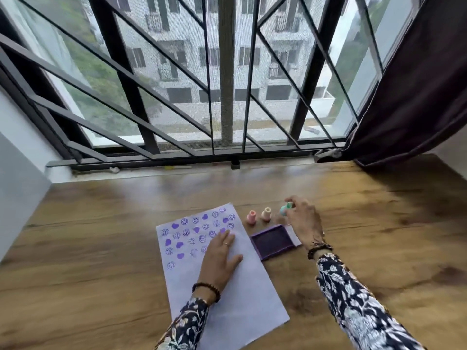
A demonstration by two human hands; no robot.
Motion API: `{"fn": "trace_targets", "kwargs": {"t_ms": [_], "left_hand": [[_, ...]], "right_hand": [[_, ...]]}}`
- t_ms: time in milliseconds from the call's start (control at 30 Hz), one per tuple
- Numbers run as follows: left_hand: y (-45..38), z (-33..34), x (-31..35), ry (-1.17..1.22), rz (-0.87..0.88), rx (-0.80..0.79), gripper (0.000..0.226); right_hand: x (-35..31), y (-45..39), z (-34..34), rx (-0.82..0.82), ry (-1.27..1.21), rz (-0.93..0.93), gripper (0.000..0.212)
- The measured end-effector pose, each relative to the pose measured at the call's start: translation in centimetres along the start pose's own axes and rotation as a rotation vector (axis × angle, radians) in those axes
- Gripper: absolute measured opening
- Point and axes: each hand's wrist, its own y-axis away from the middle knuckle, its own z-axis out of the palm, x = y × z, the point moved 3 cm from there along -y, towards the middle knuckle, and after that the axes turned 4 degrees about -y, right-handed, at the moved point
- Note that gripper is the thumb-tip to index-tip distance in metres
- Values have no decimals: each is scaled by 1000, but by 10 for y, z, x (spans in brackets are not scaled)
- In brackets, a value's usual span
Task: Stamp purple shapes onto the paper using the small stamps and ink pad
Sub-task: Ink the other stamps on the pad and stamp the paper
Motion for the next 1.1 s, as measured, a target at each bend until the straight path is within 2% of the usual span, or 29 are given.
{"fn": "trace_targets", "kwargs": {"t_ms": [200, 333, 400, 500, 600, 633, 700, 767, 800, 900, 1100], "left_hand": [[-4, 1, 0, 116, -7, 53, 59], [0, 4, -3, 98, -33, 44, 59], [-1, 5, -4, 100, -45, 46, 59], [-6, 3, -1, 111, -58, 57, 55], [-5, 1, 7, 142, -66, 98, 47], [-4, -1, 12, 187, -75, 141, 43], [-2, -9, 22, 358, -110, 215, 38], [-2, -17, 37, 601, -122, 230, 35], [-3, -19, 46, 702, -115, 229, 34], [-1, -25, 63, 832, -121, 266, 34], [12, -31, 89, 779, -47, 391, 22]], "right_hand": [[10, -17, 10, -67, 78, -11, 24], [-2, -10, 16, -3, 29, -197, 26], [-11, -9, 26, -117, -12, -234, 30], [-16, -10, 39, -283, 46, -182, 34], [-13, -5, 37, -233, 15, -186, 27], [-11, -2, 33, -196, -72, -167, 24], [-9, 3, 24, -175, -433, -49, 18], [-12, 15, 20, -300, -833, 82, 19], [-14, 23, 20, -375, -952, 117, 19], [-15, 44, 20, -507, -1159, 193, 19], [-12, 65, 15, -522, -1517, 340, 17]]}}
